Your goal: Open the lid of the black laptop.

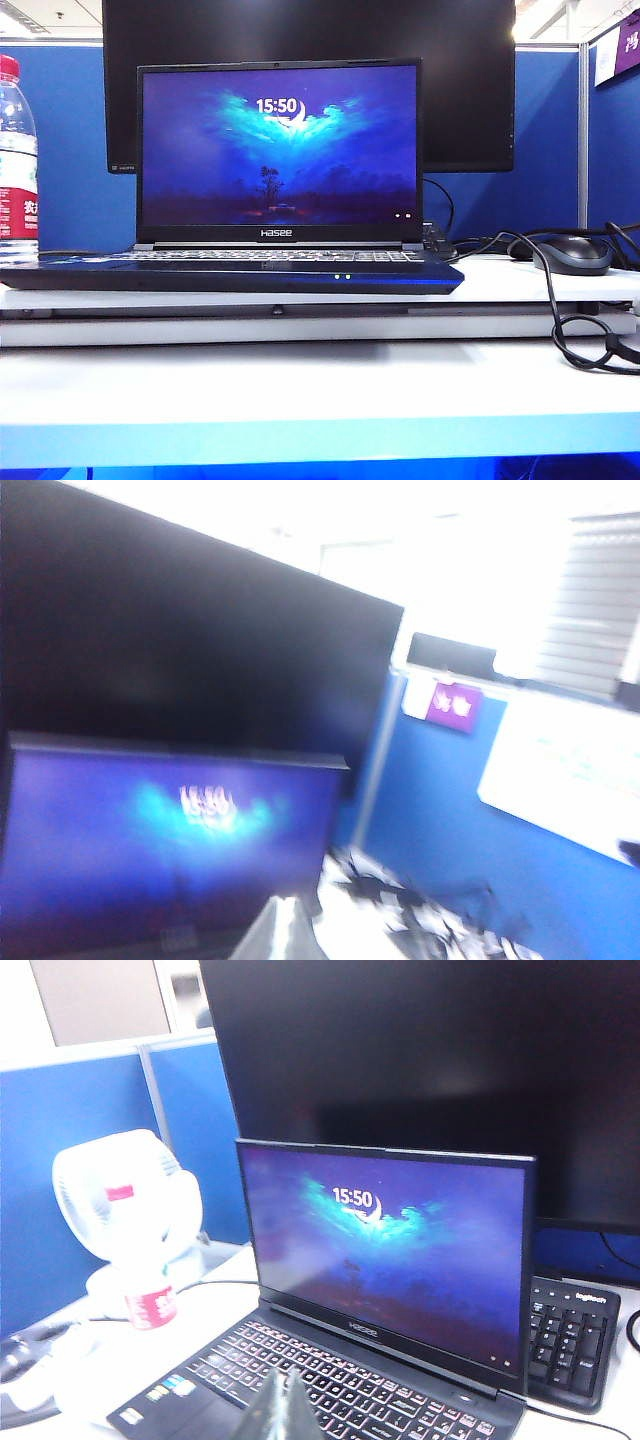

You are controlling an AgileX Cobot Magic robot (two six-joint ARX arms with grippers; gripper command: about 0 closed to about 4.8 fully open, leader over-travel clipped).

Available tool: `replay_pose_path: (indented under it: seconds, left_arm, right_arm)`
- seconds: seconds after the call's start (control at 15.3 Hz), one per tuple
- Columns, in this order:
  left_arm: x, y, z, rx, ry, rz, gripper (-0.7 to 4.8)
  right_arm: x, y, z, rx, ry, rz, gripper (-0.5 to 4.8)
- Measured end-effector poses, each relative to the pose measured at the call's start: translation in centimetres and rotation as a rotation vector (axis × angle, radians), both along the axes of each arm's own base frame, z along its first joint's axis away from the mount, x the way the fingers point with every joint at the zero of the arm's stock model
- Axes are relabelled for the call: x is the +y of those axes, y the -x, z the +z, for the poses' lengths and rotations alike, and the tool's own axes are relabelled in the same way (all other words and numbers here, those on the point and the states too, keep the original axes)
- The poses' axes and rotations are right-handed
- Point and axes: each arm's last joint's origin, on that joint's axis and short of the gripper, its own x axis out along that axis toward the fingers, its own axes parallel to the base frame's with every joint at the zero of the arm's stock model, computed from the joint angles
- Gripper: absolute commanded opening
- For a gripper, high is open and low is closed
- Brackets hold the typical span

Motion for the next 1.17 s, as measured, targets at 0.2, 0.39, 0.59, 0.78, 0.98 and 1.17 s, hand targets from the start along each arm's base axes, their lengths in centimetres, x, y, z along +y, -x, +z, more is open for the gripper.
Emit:
replay_pose_path:
  seconds: [0.2, 0.39, 0.59, 0.78, 0.98, 1.17]
  left_arm:
    - [0.7, 2.7, -2.0, 0.078, -0.029, -0.091, -0.05]
    - [0.6, 2.7, -4.0, 0.277, -0.087, -0.115, -0.05]
    - [0.6, 2.8, -4.2, 0.26, -0.146, -0.137, -0.05]
    - [0.6, 2.6, -4.6, 0.252, -0.198, -0.088, -0.05]
    - [0.3, 1.7, -4.9, 0.197, -0.181, -0.08, -0.05]
    - [-0.3, -0.1, -7.2, 0.273, -0.132, -0.093, -0.05]
  right_arm:
    - [-1.3, 1.3, -1.5, 0.014, -0.033, 0.005, -0.06]
    - [-2.5, 2.5, -2.8, 0.1, 0.001, 0.008, -0.06]
    - [-4.1, 4.1, -4.6, 0.072, -0.071, 0.014, -0.06]
    - [-4.3, 4.3, -6.2, 0.105, -0.106, 0.028, -0.06]
    - [-2.9, 3.2, -8.4, 0.098, -0.113, 0.085, -0.06]
    - [-1.6, 1.9, -11.4, 0.058, -0.146, 0.092, -0.05]
